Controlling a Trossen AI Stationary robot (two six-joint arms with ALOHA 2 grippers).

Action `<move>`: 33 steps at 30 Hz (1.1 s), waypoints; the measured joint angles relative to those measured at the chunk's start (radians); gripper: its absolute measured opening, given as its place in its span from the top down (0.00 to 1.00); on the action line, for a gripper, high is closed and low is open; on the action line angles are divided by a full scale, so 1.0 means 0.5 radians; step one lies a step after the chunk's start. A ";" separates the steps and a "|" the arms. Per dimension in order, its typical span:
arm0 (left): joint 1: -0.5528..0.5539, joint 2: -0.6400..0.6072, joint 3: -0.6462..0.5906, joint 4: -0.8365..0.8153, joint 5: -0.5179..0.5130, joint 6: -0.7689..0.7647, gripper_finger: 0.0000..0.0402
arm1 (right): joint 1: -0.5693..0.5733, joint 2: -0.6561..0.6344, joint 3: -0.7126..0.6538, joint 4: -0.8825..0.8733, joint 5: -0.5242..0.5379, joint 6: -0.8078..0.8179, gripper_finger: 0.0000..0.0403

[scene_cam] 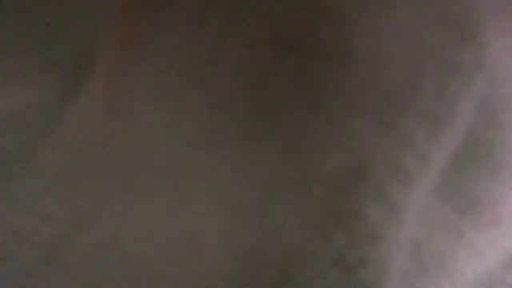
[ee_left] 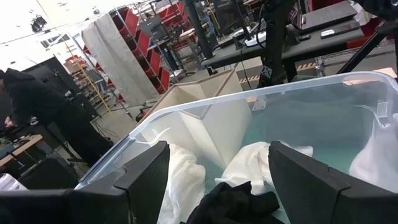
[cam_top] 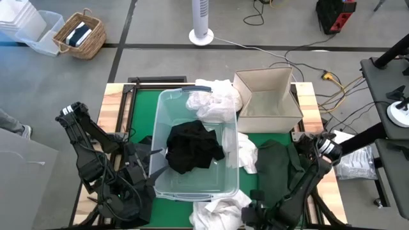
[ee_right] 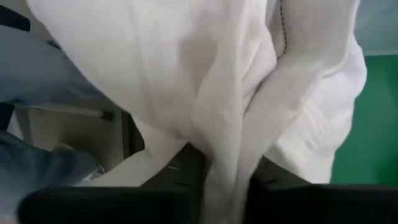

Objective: Sort clothes
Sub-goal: Put the white polo shirt into the laundry organizer

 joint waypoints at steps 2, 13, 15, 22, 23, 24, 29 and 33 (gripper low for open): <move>0.000 0.000 0.000 0.000 0.000 0.000 0.38 | 0.000 -0.011 0.000 0.000 -0.008 0.042 0.77; 0.000 0.000 0.000 0.000 0.000 0.000 0.38 | -0.006 -0.228 0.000 -0.030 -0.053 0.085 0.39; 0.001 0.000 0.000 0.001 -0.001 0.000 0.38 | -0.035 -0.230 0.000 -0.029 -0.035 0.046 0.37; 0.000 0.000 0.000 0.000 0.000 0.000 0.38 | -0.160 -0.170 -0.023 0.014 -0.035 -0.058 0.37; 0.000 0.000 0.000 0.000 0.000 0.000 0.38 | -0.179 -0.161 -0.025 0.011 -0.036 -0.062 0.38; 0.000 0.000 0.000 0.000 0.001 0.000 0.38 | -0.191 -0.159 -0.032 0.017 -0.036 -0.064 0.39; 0.000 0.000 0.000 0.000 0.002 0.000 0.38 | -0.251 -0.159 -0.081 0.072 -0.050 -0.109 0.42; 0.000 0.000 0.000 0.000 0.002 0.000 0.38 | -0.260 -0.159 -0.135 0.192 -0.051 -0.208 0.47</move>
